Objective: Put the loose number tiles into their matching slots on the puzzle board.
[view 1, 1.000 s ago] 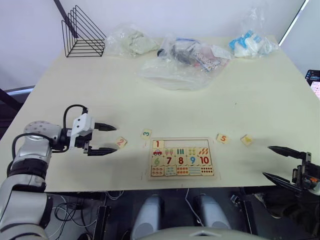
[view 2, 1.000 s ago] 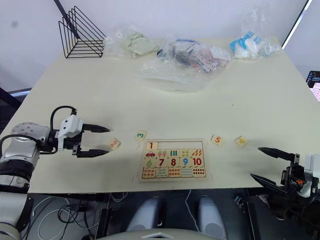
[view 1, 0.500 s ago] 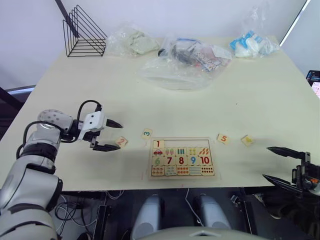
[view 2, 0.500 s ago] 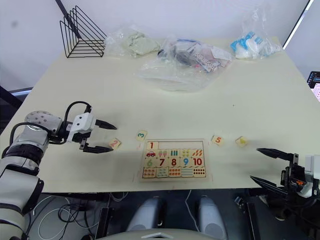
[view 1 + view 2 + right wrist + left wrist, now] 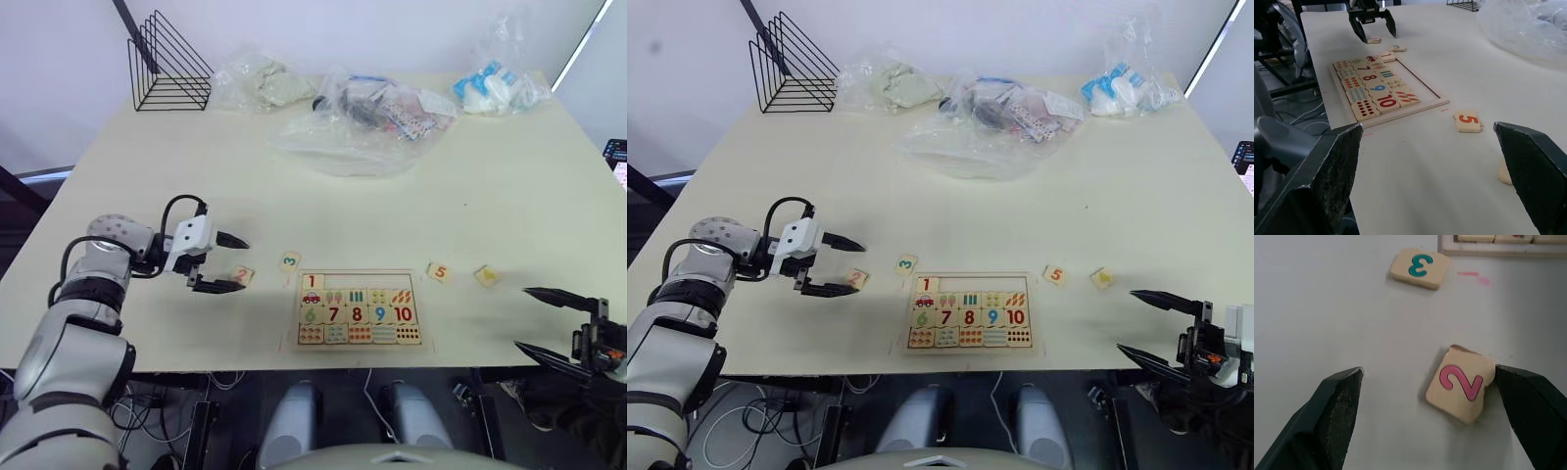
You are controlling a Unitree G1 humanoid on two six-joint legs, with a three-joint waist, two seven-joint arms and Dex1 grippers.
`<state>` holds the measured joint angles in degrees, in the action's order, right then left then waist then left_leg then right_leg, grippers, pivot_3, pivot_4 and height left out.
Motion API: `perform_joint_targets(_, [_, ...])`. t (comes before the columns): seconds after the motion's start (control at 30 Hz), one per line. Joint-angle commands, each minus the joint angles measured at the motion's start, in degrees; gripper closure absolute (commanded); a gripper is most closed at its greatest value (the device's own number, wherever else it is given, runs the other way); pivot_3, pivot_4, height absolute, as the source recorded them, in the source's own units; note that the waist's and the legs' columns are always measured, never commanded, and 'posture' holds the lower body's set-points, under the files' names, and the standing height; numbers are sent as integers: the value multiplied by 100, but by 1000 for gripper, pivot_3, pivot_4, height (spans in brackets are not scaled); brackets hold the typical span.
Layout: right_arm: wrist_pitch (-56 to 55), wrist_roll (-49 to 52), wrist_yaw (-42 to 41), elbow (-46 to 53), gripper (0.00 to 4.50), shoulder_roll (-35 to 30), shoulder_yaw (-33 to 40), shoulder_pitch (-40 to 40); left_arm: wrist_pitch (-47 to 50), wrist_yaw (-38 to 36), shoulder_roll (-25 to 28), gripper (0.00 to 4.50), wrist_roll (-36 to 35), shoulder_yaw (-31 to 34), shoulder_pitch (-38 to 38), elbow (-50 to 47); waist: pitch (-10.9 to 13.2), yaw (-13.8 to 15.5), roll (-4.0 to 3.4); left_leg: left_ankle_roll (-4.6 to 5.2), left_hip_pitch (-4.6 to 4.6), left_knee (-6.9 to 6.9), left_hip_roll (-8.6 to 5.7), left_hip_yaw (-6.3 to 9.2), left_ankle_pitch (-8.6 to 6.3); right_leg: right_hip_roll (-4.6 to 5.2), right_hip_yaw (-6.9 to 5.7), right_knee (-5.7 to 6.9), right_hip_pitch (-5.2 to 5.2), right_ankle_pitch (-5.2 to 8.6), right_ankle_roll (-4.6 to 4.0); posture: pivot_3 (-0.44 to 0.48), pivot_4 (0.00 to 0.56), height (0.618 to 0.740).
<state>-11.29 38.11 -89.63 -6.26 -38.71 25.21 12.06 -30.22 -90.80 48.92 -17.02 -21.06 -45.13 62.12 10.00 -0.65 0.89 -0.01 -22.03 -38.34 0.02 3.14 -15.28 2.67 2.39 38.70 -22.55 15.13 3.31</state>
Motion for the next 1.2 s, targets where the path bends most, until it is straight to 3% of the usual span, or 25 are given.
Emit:
perform_joint_targets(0.03, [-71,53,-34,24,0,1,52,-16,34,-170,-21,30,102,6,-15,73,0,-7,0,0,0,0,0,0,0,0,0,0,0,0,0,0,150,740])
perform_joint_targets(0.8, [-99,66,-29,20,0,29,-5,-67,335,-170,558,30,-418,-1004,157,-346,0,-36,-1,0,5,3,4,-4,0,-3,5,4,-1,0,-1,0,150,740])
perform_joint_targets(0.93, [-106,80,-31,37,0,36,16,-41,405,-170,609,970,-548,-1127,208,-450,0,-37,-1,0,6,3,4,-5,0,-3,6,4,-1,1,-1,0,150,740])
perform_joint_targets(1.03, [-110,79,-25,45,0,30,32,-25,448,-170,673,2267,-667,-1241,262,-555,0,-37,-1,0,6,3,4,-6,0,-3,7,4,-1,1,-1,0,150,740])
perform_joint_targets(1.1, [-116,76,-22,40,0,29,34,-29,450,-170,712,3444,-721,-1306,282,-591,0,-35,-2,0,6,3,5,-7,0,-3,7,4,-1,1,-1,0,150,740])
perform_joint_targets(1.2, [-105,81,-19,47,0,26,25,-50,455,-170,736,3551,-772,-1350,284,-605,0,-33,-2,0,6,3,4,-7,0,-3,7,4,-1,1,-1,0,150,740])
